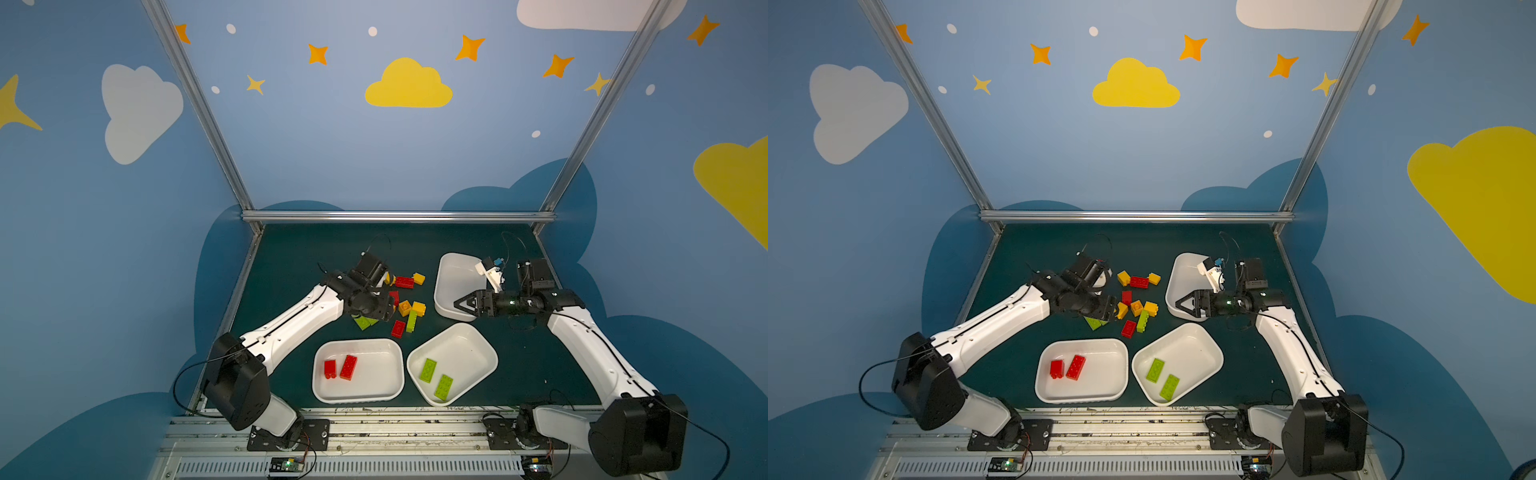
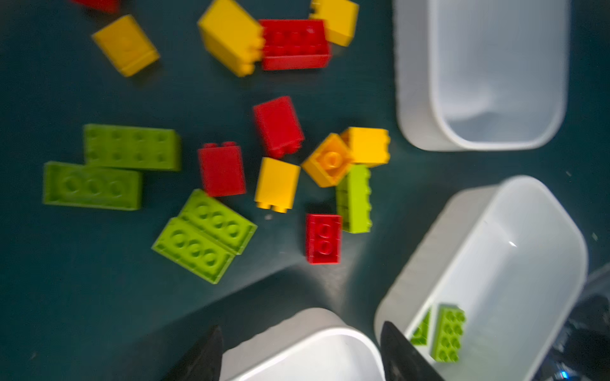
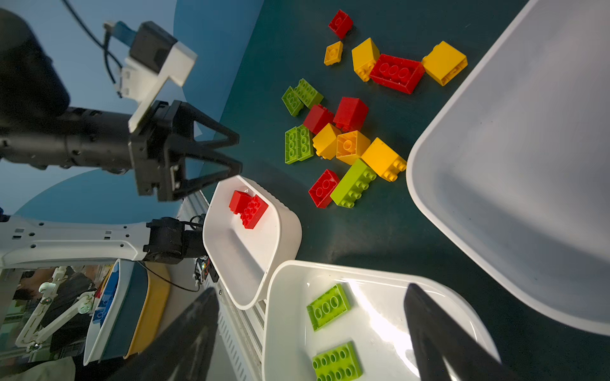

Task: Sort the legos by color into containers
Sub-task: 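Return the left gripper to the pile and grasp another lime-green brick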

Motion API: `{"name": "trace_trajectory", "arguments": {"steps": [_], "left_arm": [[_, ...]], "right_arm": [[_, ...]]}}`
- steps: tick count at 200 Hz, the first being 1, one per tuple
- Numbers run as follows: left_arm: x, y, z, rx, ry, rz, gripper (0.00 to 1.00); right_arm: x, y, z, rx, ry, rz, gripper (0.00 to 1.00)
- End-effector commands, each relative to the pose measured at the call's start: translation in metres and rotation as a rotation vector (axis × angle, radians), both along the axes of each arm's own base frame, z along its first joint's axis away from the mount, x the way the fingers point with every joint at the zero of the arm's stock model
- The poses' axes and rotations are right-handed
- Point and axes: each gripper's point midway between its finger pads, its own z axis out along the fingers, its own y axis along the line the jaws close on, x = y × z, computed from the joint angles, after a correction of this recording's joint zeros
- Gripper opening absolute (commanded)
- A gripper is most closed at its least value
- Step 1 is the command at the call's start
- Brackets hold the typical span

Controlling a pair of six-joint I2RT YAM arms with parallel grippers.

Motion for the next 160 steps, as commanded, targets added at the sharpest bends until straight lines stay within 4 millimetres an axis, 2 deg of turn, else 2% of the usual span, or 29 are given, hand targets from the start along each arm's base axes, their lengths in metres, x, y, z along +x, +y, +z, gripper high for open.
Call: {"name": "trace_trajectory", "arguments": {"steps": [1, 31, 78, 114, 160], "left_arm": [[0.016, 0.029, -0.017, 0.004, 0.031, 0.177, 0.77], [0.041, 0.061, -0.046, -0.025, 0.079, 0.424, 0.77], [0.064, 0.069, -0.08, 0.005, 0.145, 0.555, 0.78], [0.068, 0.072, -0.107, 0.036, 0.201, 0.593, 0.78], [0.073, 0.079, -0.121, 0.079, 0.211, 0.624, 0.78]], "right_arm": [[0.003, 0.005, 0.01, 0.016, -0.028, 0.011, 0.87], [0.004, 0.006, 0.008, 0.013, -0.028, 0.01, 0.87], [0.008, 0.006, 0.005, 0.006, -0.023, 0.012, 0.87], [0.01, 0.005, 0.003, 0.001, -0.02, 0.013, 0.87], [0.015, 0.0, 0.002, -0.002, -0.026, 0.003, 0.87]]}}
